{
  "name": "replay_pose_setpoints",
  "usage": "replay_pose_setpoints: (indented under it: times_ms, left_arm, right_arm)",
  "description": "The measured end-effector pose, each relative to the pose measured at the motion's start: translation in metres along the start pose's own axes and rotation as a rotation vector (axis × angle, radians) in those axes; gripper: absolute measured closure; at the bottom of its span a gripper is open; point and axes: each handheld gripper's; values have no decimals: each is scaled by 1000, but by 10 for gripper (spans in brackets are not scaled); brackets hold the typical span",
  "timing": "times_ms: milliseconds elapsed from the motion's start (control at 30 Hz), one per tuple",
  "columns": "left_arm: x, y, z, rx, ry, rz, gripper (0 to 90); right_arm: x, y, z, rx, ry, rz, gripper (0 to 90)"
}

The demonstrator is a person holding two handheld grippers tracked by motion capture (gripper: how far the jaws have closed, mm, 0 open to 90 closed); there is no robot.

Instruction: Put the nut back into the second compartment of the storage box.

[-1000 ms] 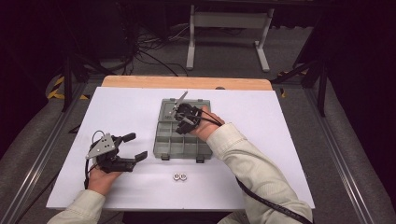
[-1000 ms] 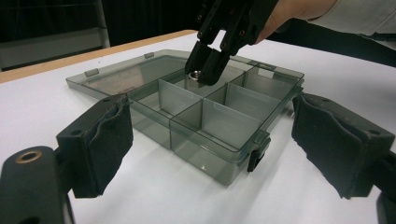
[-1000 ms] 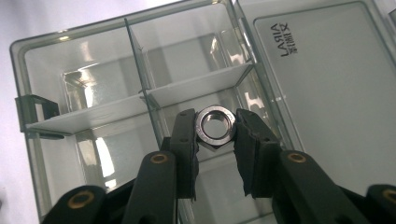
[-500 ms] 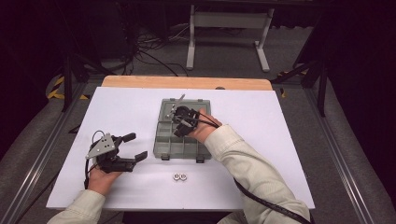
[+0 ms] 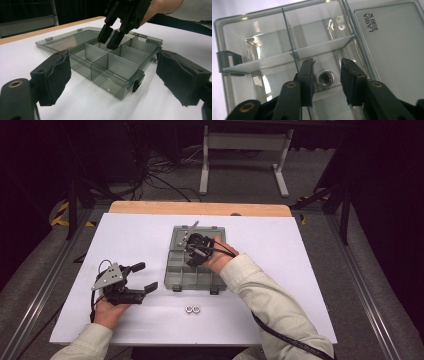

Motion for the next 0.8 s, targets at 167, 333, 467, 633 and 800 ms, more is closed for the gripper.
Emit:
replay_pose_setpoints:
  times_ms: [167, 333, 467, 633, 800]
  left_arm:
    - [0, 0, 0, 4, 3, -2, 133]
    - [0, 0, 0, 1, 1, -1, 133]
    - [0, -1, 0, 0, 1, -4, 133]
    - [0, -1, 0, -4, -1, -5, 133]
    - [0, 0, 0, 0, 1, -5, 133]
  right_arm:
    - [-10, 18, -3, 36, 33, 26, 471]
    - [-22, 36, -4, 60, 66, 22, 403]
    - [-41, 53, -4, 65, 109, 2, 355]
    - [-60, 64, -2, 57, 139, -21, 321]
    - [-73, 70, 2, 50, 150, -41, 306]
Point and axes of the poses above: each handheld gripper's, and its own axes: y roughly backward along the jaws, z roughly out of its underside, x roughly to its right, and after that the axes turned 7 degrees about x, right-handed
